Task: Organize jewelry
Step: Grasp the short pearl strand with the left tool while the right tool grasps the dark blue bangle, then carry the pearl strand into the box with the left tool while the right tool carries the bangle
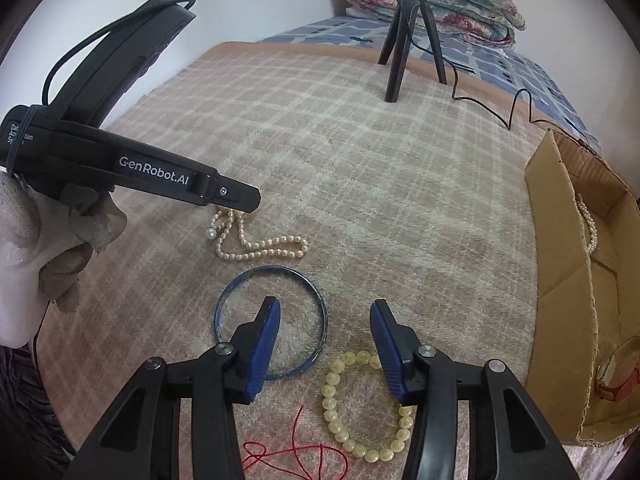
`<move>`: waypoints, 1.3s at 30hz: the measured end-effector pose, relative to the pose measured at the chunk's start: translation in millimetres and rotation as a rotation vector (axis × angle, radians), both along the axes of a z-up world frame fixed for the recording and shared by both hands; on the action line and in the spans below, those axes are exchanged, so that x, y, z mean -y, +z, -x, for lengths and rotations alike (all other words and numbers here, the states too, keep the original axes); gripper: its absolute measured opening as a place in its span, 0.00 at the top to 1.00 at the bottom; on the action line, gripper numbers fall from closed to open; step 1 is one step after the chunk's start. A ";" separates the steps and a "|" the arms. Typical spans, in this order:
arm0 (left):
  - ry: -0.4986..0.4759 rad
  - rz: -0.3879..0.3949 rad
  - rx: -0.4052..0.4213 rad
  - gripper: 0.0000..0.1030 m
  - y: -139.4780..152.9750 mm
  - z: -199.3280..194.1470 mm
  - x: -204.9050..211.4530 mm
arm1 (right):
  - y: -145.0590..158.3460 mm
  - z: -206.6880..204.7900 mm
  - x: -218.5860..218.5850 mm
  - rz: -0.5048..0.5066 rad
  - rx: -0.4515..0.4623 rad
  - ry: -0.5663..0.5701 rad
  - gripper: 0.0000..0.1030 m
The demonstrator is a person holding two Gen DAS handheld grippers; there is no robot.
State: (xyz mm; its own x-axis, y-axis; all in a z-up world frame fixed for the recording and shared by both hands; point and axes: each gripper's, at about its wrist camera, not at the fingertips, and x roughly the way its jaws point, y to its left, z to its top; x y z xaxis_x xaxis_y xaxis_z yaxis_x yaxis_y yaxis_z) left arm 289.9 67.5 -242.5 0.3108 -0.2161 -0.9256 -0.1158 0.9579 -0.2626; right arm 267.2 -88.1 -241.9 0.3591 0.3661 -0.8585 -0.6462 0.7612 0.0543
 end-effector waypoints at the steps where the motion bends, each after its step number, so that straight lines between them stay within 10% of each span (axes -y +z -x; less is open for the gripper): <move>1: -0.003 -0.006 0.002 0.56 -0.2 0.3 0.7 | -1.9 -1.0 -1.1 0.006 -0.003 0.001 0.57; 12: -0.004 -0.071 0.028 0.71 -1.9 -1.0 4.1 | -14.4 -2.8 -14.7 0.069 0.008 0.028 0.63; 17: 0.008 -0.075 0.040 0.91 0.6 -1.7 3.9 | -14.1 1.2 -21.0 0.073 0.022 0.052 0.81; 39: 0.034 0.042 0.149 0.96 51.9 9.6 0.0 | 13.0 18.2 -23.1 0.063 0.121 0.054 0.99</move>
